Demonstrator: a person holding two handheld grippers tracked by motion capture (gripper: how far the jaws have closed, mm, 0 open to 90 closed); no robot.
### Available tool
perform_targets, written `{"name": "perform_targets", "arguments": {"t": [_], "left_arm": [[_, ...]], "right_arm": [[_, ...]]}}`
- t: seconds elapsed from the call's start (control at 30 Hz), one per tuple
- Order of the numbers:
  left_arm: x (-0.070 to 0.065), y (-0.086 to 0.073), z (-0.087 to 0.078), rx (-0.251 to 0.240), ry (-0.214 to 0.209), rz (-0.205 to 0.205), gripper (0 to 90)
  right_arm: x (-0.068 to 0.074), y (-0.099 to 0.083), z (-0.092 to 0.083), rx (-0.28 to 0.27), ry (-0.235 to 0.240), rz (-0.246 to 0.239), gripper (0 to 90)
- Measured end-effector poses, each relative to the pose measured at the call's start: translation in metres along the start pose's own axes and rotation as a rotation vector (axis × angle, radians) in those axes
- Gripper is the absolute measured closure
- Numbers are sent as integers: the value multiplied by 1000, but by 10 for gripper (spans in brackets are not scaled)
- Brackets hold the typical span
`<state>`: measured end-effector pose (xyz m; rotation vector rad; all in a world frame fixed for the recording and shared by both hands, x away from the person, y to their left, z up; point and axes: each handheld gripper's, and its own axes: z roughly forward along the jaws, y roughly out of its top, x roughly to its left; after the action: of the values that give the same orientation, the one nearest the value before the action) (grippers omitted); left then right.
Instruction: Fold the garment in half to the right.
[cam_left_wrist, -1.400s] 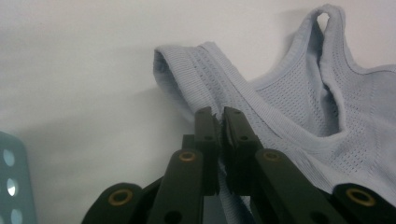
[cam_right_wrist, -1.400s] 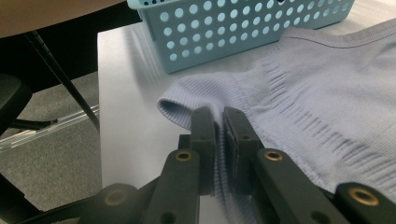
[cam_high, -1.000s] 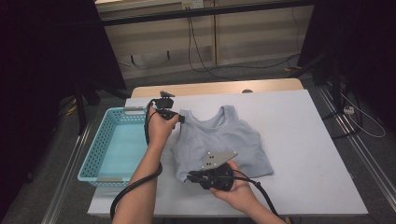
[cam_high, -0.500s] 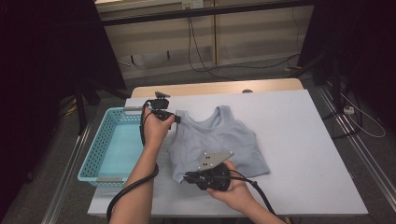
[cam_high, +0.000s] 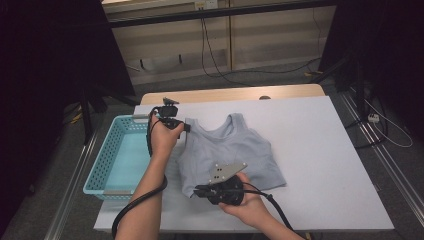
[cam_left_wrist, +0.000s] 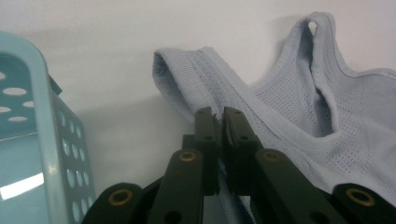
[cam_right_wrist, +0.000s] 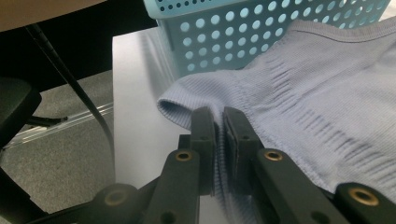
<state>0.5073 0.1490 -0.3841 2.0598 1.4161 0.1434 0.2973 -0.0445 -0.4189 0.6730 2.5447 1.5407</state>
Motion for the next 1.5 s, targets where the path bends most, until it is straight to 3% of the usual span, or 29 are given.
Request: {"name": "perform_targets", "arguments": {"t": [0.7,1.5], "left_arm": [[5,-2,-14,-9,24,-13,856],[-10,9,-7,-2,-3,2,855]], "right_arm": [[6,6,7,-4,27,-18,842],[2,1,-11,-40,-11,8,842]]}}
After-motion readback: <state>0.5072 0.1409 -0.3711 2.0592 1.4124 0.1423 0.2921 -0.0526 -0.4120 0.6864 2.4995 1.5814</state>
